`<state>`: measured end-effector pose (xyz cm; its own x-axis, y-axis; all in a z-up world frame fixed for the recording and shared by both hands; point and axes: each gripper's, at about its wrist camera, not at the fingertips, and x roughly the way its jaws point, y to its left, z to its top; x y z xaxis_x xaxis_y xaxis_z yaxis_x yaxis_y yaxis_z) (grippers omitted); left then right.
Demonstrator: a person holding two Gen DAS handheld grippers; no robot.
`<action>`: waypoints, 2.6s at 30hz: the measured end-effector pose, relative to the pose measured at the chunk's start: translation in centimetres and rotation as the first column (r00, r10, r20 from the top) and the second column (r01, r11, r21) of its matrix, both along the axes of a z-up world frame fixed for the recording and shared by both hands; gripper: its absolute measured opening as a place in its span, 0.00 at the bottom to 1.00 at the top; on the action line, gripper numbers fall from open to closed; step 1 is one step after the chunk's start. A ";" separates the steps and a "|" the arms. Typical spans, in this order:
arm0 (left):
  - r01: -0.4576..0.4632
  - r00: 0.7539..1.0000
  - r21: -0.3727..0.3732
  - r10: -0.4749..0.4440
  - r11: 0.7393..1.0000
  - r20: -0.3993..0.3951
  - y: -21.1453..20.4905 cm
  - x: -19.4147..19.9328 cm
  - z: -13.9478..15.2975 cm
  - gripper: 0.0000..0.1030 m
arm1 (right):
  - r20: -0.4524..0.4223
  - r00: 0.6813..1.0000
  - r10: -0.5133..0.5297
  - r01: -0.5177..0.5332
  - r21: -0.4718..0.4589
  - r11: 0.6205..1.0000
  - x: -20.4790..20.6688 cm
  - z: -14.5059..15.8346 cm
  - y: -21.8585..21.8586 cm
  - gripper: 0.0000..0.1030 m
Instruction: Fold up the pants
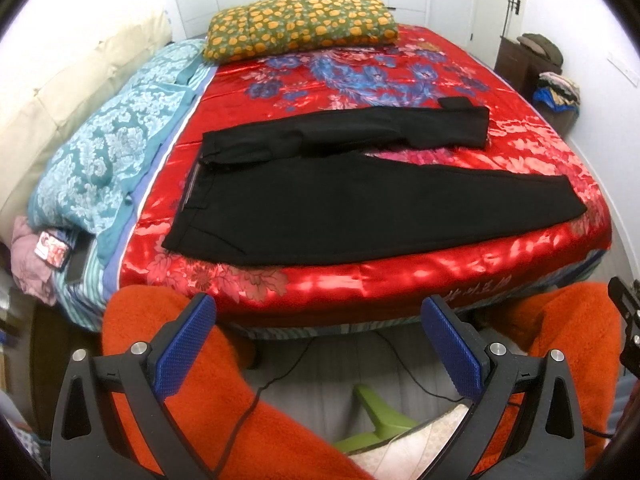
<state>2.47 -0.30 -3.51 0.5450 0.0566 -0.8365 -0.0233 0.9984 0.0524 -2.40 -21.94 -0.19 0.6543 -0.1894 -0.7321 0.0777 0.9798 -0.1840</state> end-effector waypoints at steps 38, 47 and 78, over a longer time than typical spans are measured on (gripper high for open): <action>0.000 1.000 0.002 0.000 1.000 0.001 -0.2 -0.1 0.0 0.99 | 0.017 1.000 0.015 -0.016 0.005 1.000 -0.2 0.3 0.2 1.00; 0.002 1.000 0.003 -0.002 1.000 0.002 -0.1 -0.1 0.0 0.99 | 0.019 1.000 0.020 -0.020 0.003 1.000 -0.2 0.3 0.3 1.00; 0.037 0.990 0.060 -0.045 0.998 0.136 -1.6 8.8 1.6 0.99 | 0.054 0.984 0.172 -0.180 0.248 0.952 9.0 -1.5 -4.4 1.00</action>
